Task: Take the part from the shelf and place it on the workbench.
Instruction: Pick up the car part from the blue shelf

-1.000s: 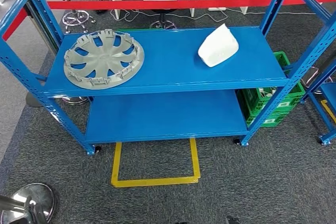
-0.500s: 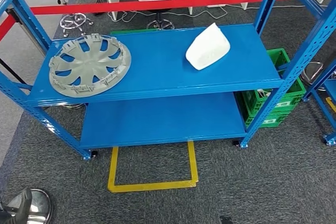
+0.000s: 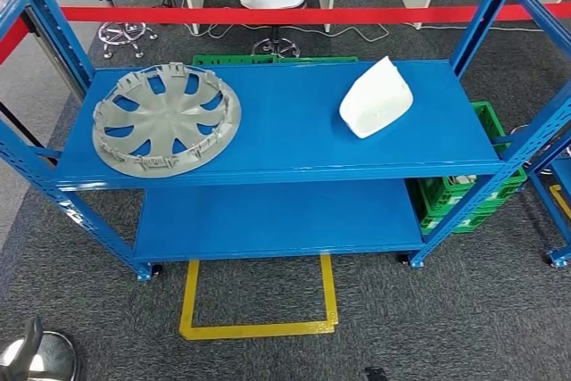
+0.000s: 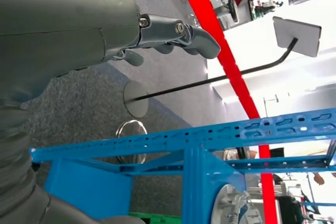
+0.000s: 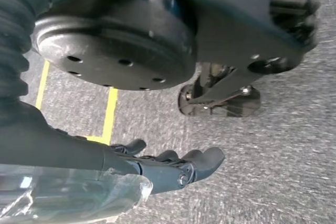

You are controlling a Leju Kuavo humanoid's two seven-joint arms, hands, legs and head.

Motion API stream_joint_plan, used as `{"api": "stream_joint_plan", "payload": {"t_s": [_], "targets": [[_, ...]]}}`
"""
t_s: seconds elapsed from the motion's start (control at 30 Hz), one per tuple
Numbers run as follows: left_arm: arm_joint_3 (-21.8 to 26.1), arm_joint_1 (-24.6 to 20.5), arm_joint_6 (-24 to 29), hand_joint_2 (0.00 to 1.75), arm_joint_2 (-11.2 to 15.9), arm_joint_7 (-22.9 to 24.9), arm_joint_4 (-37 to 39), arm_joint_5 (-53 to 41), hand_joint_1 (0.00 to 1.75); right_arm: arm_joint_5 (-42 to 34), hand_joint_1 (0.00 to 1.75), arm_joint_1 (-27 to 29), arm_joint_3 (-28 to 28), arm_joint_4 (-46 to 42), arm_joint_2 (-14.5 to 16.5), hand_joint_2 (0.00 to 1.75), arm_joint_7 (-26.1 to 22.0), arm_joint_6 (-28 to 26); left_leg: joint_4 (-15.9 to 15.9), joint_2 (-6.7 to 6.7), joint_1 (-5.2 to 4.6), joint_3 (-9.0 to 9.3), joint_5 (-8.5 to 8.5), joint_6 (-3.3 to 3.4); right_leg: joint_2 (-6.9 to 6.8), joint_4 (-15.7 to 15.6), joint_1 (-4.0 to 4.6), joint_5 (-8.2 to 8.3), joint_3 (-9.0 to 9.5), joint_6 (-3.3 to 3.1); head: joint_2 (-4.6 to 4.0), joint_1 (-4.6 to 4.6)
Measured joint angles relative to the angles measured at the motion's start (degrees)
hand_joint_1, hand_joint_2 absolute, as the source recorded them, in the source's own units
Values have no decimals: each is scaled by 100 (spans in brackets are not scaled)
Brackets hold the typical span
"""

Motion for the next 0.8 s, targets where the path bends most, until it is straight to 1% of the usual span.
{"api": "stream_joint_plan", "payload": {"t_s": [0.03, 0.07, 0.1, 0.13, 0.17, 0.2, 0.23, 0.27, 0.3, 0.33, 0.37, 0.4, 0.43, 0.47, 0.5, 0.53, 0.57, 0.6, 0.63, 0.67, 0.7, 0.73, 0.8], "targets": [[7, 8, 11, 175, -2, 0, -4, -8, 0, 7, 0, -1, 3, 1, 0, 175, 6, 2, 0, -2, 0, 78, -56, -4, 0, -144, 0, 156, -24, -3, 0, 0], [13, 13, 27, 175, -3, 0, -9, -15, 0, 19, 0, 0, 8, 2, 0, 175, 13, 6, 0, -4, 0, 170, -119, -13, -1, -461, 0, 418, 36, -14, 0, 1], [18, 18, 48, 175, -3, 0, -13, -29, 0, 39, 0, 6, 16, 5, 0, 175, 22, 10, -1, -5, -1, 259, -185, -27, -6, -819, 3, 725, 128, -30, 0, 2], [20, 22, 80, 175, 2, 0, -17, -60, 0, 61, 0, 9, 30, 14, 1, 175, 33, 15, 0, -6, -4, 334, -245, -53, -11, -1124, 11, 924, 204, -56, 0, -3], [17, 31, 128, 175, 13, 0, -22, -106, 0, 84, 0, 10, 43, 22, 3, 175, 40, 20, -4, -6, -7, 374, -294, -85, -14, -1307, 24, 1050, 263, -93, 0, -9], [0, 46, 194, 175, 35, 0, -26, -166, 0, 105, 0, 7, 55, 30, 5, 175, 47, 21, -7, -5, -11, 400, -321, -122, -15, -1372, 38, 1086, 281, -141, 0, -16], [-32, 64, 266, 175, 66, 0, -29, -222, 0, 123, 0, 1, 64, 35, 7, 175, 52, 22, -19, -4, -13, 420, -331, -156, -11, -1386, 49, 1054, 293, -188, 0, -22], [-74, 80, 332, 175, 104, 0, -33, -269, 0, 141, 0, -5, 72, 34, 11, 175, 58, 22, -16, -1, -14, 425, -334, -184, -4, -1403, 39, 1077, 336, -227, 1, -24], [-123, 93, 382, 175, 143, 0, -35, -302, 0, 157, 0, -6, 79, 34, 15, 175, 64, 20, 58, 2, -15, 405, -322, -213, -1, -1441, 24, 1081, 379, -258, 1, -27], [-169, 99, 417, 175, 179, 0, -37, -326, 0, 173, 0, -8, 86, 34, 19, 175, 69, 18, 221, 5, -13, 316, -331, -242, 1, -1482, 6, 1075, 438, -283, 1, -37], [-209, 101, 445, 175, 217, 0, -38, -351, 0, 191, 0, -12, 94, 34, 23, 175, 74, 16, 499, 8, -10, 146, -384, -275, 1, -1524, -13, 1063, 496, -304, 1, -46], [-243, 106, 471, 175, 250, 0, -38, -375, 0, 207, 0, -13, 99, 35, 25, 175, 76, 15, 845, 10, -4, -83, -485, -306, 1, -1552, -18, 1041, 540, -322, 0, -56], [-275, 113, 494, 175, 285, 0, -38, -401, 0, 219, 0, -15, 105, 35, 26, 175, 77, 16, 1183, 10, 4, -333, -627, -329, 3, -1569, -24, 1012, 578, -332, 0, -62], [-303, 123, 512, 175, 316, 0, -38, -419, 0, 228, 0, -12, 111, 35, 26, 175, 79, 17, 1431, 10, 10, -552, -744, -347, 8, -1576, -29, 975, 622, -335, 0, -61], [-328, 134, 522, 175, 342, 0, -38, -432, 0, 234, 0, -6, 119, 35, 26, 175, 81, 18, 1522, 10, 17, -698, -765, -357, 14, -1578, -35, 929, 678, -332, 0, -61], [-350, 144, 527, 175, 367, 0, -38, -437, 0, 237, 0, -1, 128, 35, 27, 175, 84, 19, 1439, 11, 25, -755, -658, -364, 20, -1578, -42, 877, 747, -323, 0, -61], [-364, 152, 529, 175, 387, 0, -38, -438, 0, 238, 0, 2, 135, 35, 29, 175, 85, 19, 1184, 12, 34, -725, -420, -368, 26, -1580, -50, 821, 826, -308, 0, -60], [-378, 159, 532, 175, 406, 0, -38, -439, 0, 239, 0, 4, 140, 35, 32, 175, 85, 20, 831, 16, 46, -644, -103, -374, 29, -1584, -57, 762, 885, -285, 0, -61], [-387, 164, 534, 175, 419, 0, -38, -439, 0, 240, 0, 1, 143, 36, 34, 175, 85, 20, 493, 31, 55, -565, 125, -367, 35, -1573, -56, 699, 953, -252, 0, -67], [-397, 168, 536, 175, 427, 0, -37, -439, 0, 240, 0, -4, 144, 36, 36, 175, 85, 20, 252, 48, 56, -499, 262, -347, 41, -1575, -51, 638, 990, -211, 0, -74], [-408, 173, 538, 175, 433, 0, -36, -440, 0, 240, 0, -7, 145, 37, 37, 175, 86, 20, 121, 60, 55, -465, 316, -313, 44, -1582, -42, 591, 1032, -166, 0, -80], [-417, 178, 542, 175, 437, 0, -36, -439, 0, 240, 0, -11, 146, 37, 38, 175, 86, 20, 85, 68, 50, -452, 284, -264, 45, -1585, -34, 568, 1092, -123, 0, -86], [-435, 193, 548, 175, 442, 0, -36, -439, 0, 240, 0, -16, 148, 37, 39, 175, 87, 20, 68, 56, 53, -372, 296, -157, 27, -1585, -36, 534, 1172, -56, 0, -80]]}}
